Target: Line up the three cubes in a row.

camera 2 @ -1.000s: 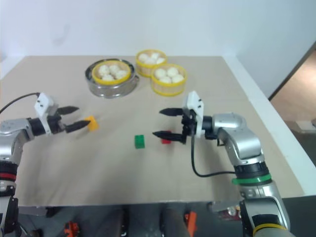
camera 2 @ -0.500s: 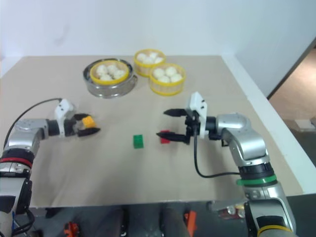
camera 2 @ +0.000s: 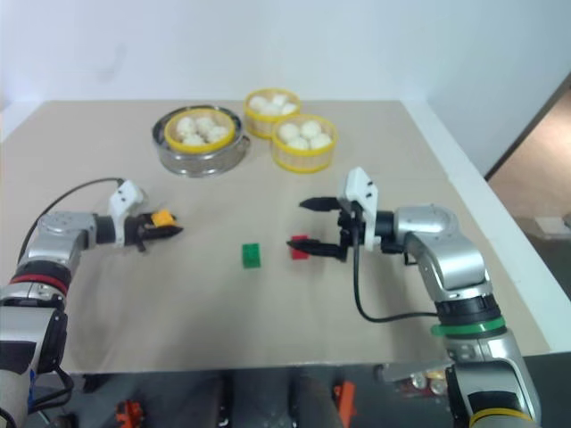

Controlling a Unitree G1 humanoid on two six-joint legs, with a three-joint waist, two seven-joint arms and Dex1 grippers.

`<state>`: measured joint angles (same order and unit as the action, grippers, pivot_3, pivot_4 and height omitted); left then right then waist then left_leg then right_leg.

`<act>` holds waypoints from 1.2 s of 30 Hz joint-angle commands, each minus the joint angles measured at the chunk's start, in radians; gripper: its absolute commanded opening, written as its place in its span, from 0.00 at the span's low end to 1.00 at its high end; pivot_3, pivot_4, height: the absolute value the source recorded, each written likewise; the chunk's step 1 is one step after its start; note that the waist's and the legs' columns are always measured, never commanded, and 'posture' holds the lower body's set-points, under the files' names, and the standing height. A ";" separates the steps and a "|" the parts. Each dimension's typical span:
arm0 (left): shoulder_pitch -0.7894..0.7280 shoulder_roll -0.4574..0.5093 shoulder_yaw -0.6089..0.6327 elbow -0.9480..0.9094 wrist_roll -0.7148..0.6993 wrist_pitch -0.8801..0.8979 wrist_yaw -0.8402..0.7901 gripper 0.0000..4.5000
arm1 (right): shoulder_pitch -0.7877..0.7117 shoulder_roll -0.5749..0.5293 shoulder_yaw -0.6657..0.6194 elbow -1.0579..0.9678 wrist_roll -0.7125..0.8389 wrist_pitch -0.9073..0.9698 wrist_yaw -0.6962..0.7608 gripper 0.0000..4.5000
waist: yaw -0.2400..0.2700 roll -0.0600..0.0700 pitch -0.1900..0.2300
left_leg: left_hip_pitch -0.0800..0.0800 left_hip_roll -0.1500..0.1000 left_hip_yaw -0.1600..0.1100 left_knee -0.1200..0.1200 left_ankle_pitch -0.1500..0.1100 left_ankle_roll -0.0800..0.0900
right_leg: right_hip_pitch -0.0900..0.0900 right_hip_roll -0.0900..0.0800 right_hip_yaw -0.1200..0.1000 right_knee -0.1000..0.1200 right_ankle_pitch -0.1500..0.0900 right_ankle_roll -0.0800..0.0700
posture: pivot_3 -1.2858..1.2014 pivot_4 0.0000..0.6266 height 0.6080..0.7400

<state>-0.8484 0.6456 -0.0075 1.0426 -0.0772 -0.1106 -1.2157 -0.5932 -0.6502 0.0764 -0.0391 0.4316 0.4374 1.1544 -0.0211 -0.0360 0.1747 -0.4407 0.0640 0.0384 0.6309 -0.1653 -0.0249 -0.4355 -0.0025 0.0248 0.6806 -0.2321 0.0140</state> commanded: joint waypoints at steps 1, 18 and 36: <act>0.070 0.011 -0.011 -0.222 -0.042 0.042 -0.095 0.31 | -0.003 -0.013 -0.022 -0.040 0.023 0.010 0.010 1.00 | 0.000 0.000 0.000 | 0.000 0.000 0.000 0.000 0.000 0.000 | 0.000 0.000 0.000 0.000 0.000 0.000 | 0.52 0.24 1.00; 0.370 0.036 -0.095 -0.827 -0.131 0.282 -0.144 0.31 | -0.028 -0.014 -0.004 -0.037 0.012 0.019 0.011 1.00 | -0.001 0.000 0.000 | 0.002 0.001 0.001 0.001 0.000 0.000 | 0.000 0.001 0.002 0.002 0.000 -0.004 | 0.52 0.24 1.00; 0.248 -0.029 -0.159 -0.598 -0.089 0.126 -0.180 0.31 | -0.014 -0.027 -0.016 -0.058 0.010 0.032 0.001 1.00 | 0.000 0.000 0.000 | 0.001 0.001 0.000 0.001 0.000 0.000 | 0.000 0.001 0.002 0.001 0.001 -0.001 | 0.52 0.24 1.00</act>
<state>-0.5841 0.6236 -0.1590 0.4298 -0.1734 0.0397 -1.3863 -0.6006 -0.6631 0.0795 -0.0576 0.4348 0.4735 1.1541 -0.0211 -0.0359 0.1746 -0.4395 0.0645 0.0388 0.6322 -0.1651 -0.0245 -0.4354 -0.0015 0.0267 0.6820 -0.2310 0.0133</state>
